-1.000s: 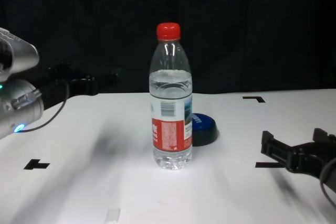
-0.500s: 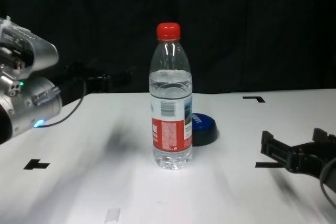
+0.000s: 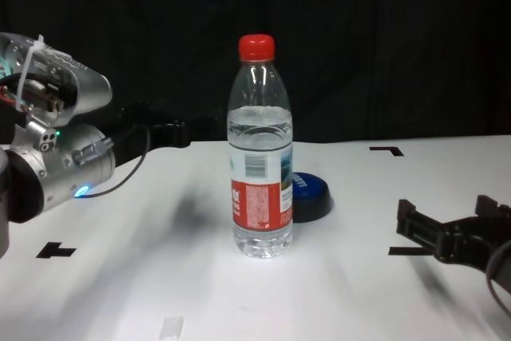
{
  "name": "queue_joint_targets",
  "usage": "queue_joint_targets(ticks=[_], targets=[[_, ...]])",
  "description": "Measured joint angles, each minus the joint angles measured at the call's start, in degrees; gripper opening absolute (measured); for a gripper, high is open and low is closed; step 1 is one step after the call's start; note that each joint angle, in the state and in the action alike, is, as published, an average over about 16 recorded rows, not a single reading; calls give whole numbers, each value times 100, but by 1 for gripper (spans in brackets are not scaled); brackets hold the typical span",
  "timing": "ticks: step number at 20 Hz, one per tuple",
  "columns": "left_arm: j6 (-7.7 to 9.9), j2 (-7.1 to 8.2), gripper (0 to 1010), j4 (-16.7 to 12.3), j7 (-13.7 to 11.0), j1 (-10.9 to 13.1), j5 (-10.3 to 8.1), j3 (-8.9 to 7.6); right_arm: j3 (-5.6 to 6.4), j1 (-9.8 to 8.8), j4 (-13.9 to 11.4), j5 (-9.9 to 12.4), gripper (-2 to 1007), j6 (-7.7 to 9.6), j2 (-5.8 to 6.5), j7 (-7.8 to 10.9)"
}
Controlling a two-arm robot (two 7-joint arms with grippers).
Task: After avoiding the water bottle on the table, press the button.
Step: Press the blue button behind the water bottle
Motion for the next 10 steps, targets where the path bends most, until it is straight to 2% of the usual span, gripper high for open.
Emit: queue_joint_targets(ticks=[10], targets=[[-165,-133,1010,473,-34,-259,-6,66,0,0,0,0,1003,0,0,0]])
